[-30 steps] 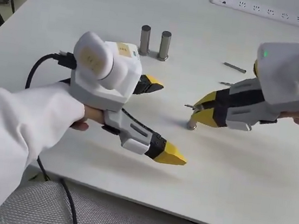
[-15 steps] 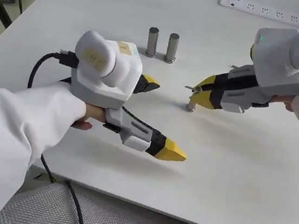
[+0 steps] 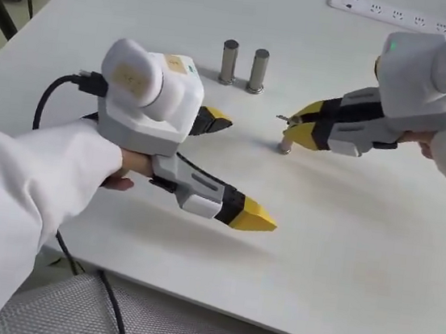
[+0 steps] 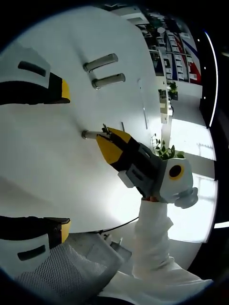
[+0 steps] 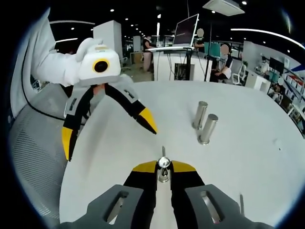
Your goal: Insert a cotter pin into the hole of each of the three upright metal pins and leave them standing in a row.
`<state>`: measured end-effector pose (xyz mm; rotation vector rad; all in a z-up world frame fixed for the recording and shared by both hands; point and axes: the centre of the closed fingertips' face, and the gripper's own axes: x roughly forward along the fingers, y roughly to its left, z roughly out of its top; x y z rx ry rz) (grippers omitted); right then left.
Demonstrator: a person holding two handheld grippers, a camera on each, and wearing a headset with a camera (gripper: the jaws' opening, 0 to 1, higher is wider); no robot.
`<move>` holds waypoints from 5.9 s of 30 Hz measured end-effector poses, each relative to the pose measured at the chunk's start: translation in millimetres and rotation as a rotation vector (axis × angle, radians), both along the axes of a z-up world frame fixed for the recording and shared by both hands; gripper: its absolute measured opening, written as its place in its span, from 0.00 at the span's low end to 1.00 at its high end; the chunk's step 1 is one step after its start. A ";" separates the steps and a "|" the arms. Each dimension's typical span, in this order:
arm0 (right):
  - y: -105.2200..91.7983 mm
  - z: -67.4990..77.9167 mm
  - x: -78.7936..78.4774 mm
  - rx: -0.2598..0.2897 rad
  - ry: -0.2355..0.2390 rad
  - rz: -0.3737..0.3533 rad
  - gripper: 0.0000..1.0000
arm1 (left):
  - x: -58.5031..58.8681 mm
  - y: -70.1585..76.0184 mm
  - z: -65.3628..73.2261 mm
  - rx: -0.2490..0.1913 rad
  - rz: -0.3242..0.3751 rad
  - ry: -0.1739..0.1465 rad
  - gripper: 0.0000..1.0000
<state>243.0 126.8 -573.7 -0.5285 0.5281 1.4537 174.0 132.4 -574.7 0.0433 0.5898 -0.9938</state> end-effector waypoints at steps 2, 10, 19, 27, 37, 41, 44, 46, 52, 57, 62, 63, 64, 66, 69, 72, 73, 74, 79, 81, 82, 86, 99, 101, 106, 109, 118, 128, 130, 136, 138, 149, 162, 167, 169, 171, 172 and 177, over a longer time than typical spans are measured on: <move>-0.1 0.2 -0.3 0.000 -0.008 0.010 0.05 | 0.2 -0.3 0.1 -0.001 0.000 0.001 0.99; 0.4 4.6 -3.5 -0.002 -0.030 0.001 0.15 | 0.6 -0.2 2.3 -0.001 0.005 0.002 0.99; -13.0 33.7 -14.6 0.059 -0.001 -0.090 0.32 | 1.9 4.5 12.8 -0.014 0.028 -0.012 0.99; -50.4 48.5 -16.4 0.101 -0.030 -0.242 0.47 | -3.0 3.8 25.4 -0.020 0.035 -0.028 0.99; -88.3 66.6 -55.0 0.181 0.047 -0.394 0.67 | -20.3 -0.6 40.1 -0.021 0.032 -0.038 0.99; -96.0 64.6 -71.8 0.231 0.154 -0.449 0.73 | -27.2 0.2 45.8 -0.017 0.024 -0.050 0.99; -103.0 60.8 -80.1 0.249 0.165 -0.479 0.78 | -30.9 3.5 43.7 -0.006 0.023 -0.045 0.99; -106.0 57.8 -85.2 0.241 0.169 -0.491 0.83 | -32.7 8.1 39.4 0.019 0.026 -0.040 0.98; -115.2 41.9 -95.2 0.153 0.149 -0.508 0.93 | -41.0 21.3 25.7 0.090 0.037 -0.025 0.96; -113.6 35.9 -102.9 0.121 0.154 -0.492 0.98 | -46.4 26.0 21.0 0.081 0.049 -0.011 0.97; -112.0 34.8 -104.4 0.127 0.167 -0.502 0.98 | -41.7 36.8 18.5 0.086 0.088 -0.011 0.96; -112.0 34.9 -104.9 0.128 0.167 -0.503 0.98 | -39.1 39.5 18.9 0.087 0.101 -0.016 0.96; -111.8 35.2 -104.5 0.130 0.168 -0.506 0.98 | -35.7 43.1 19.6 0.086 0.118 -0.019 0.96; -111.9 35.6 -104.3 0.133 0.167 -0.510 0.98 | -28.7 48.1 22.3 0.089 0.142 -0.046 0.94; -113.5 35.4 -104.2 0.137 0.170 -0.522 0.98 | -11.4 59.6 28.8 0.118 0.198 -0.121 0.91; -114.8 37.6 -103.2 0.137 0.154 -0.527 0.98 | 6.6 69.0 35.8 0.122 0.246 -0.161 0.91; -115.3 38.5 -103.4 0.136 0.149 -0.528 0.97 | 11.3 71.7 36.2 0.123 0.260 -0.159 0.90; -115.8 40.1 -102.3 0.139 0.144 -0.533 0.97 | 17.3 74.2 36.0 0.120 0.276 -0.150 0.88; -117.1 45.3 -101.2 0.150 0.132 -0.545 0.96 | 44.6 81.6 35.8 0.123 0.327 -0.166 0.83; -117.7 45.9 -101.2 0.154 0.134 -0.550 0.96 | 56.5 84.4 36.2 0.117 0.338 -0.171 0.81; -117.7 45.7 -101.7 0.154 0.138 -0.550 0.96 | 60.8 85.6 36.6 0.113 0.344 -0.172 0.80; -119.9 42.1 -104.4 0.129 0.144 -0.543 0.96 | 83.6 92.0 37.1 0.115 0.370 -0.185 0.73; -127.8 36.1 -97.3 0.106 0.171 -0.564 0.95 | 137.3 75.4 18.6 0.167 0.347 -0.196 0.49; -127.4 36.9 -97.2 0.111 0.174 -0.566 0.94 | 142.1 74.9 12.5 0.179 0.351 -0.177 0.46; -128.0 34.0 -96.3 0.101 0.178 -0.572 0.95 | 153.0 81.0 3.1 0.208 0.380 -0.167 0.43; -128.2 33.6 -96.4 0.107 0.181 -0.578 0.95 | 157.5 82.4 4.0 0.195 0.390 -0.167 0.37; -127.2 32.4 -96.0 0.119 0.191 -0.591 0.94 | 162.0 83.8 5.9 0.224 0.361 -0.187 0.13; -123.4 29.3 -102.0 0.125 0.205 -0.578 0.92 | 159.1 83.8 8.3 0.238 0.377 -0.175 0.11; -123.4 29.6 -102.4 0.125 0.203 -0.576 0.92 | 156.9 84.1 9.5 0.282 0.367 -0.186 0.11; -124.3 33.1 -99.1 0.142 0.201 -0.582 0.91 | 146.6 78.8 35.4 0.211 0.351 -0.192 0.10; -124.9 34.6 -97.7 0.147 0.197 -0.584 0.91 | 141.5 75.5 46.7 0.203 0.317 -0.219 0.10; -128.7 36.6 -99.7 0.154 0.192 -0.588 0.91 | 83.3 37.5 124.4 0.126 0.060 -0.339 0.10; -133.4 40.9 -101.0 0.171 0.181 -0.600 0.91 | 30.9 -37.5 112.9 0.118 -0.184 -0.339 0.10; -137.7 39.7 -103.4 0.174 0.185 -0.612 0.91 | 20.5 -58.2 86.2 0.125 -0.227 -0.294 0.10; -139.6 39.5 -103.6 0.177 0.186 -0.619 0.90 | 18.8 -64.7 78.3 0.105 -0.223 -0.269 0.10; -142.0 39.6 -103.5 0.183 0.188 -0.629 0.90 | 16.2 -73.5 67.0 0.084 -0.233 -0.247 0.10; -142.8 39.4 -103.6 0.182 0.188 -0.632 0.90 | 14.7 -76.5 63.1 0.088 -0.240 -0.241 0.10; -144.5 37.9 -105.1 0.186 0.194 -0.642 0.90 | 2.8 -90.7 44.3 0.112 -0.310 -0.224 0.10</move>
